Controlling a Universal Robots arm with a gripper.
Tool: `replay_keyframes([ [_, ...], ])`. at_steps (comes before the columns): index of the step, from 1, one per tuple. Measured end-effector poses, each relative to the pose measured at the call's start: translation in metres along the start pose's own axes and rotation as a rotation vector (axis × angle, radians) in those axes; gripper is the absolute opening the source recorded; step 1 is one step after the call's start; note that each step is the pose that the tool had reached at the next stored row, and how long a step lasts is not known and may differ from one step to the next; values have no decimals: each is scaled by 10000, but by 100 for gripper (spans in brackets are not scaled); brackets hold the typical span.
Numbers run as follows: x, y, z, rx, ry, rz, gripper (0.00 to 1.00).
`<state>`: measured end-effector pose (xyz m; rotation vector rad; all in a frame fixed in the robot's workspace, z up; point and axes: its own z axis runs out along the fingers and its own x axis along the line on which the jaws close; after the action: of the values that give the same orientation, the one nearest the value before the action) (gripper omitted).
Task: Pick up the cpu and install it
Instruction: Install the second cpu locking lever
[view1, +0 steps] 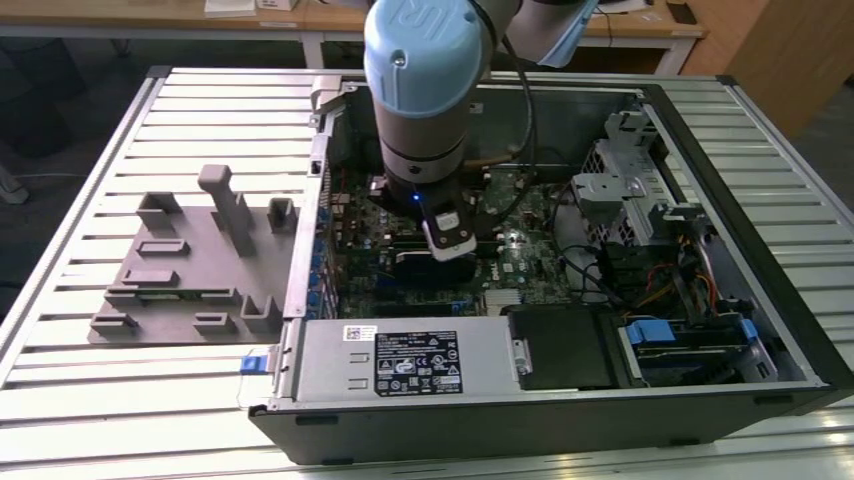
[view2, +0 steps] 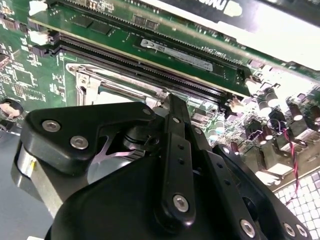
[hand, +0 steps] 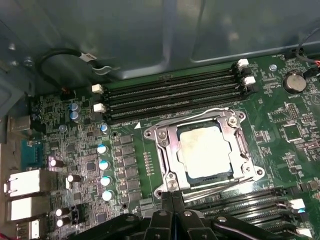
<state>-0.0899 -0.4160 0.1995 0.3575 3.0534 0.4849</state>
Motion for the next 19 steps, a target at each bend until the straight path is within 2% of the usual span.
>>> replay_keyframes([
  [13,52,9,53,-113,25,6,11],
  [16,53,23,8,-112,26,7,11],
  [19,54,54,-90,-112,26,8,11],
])
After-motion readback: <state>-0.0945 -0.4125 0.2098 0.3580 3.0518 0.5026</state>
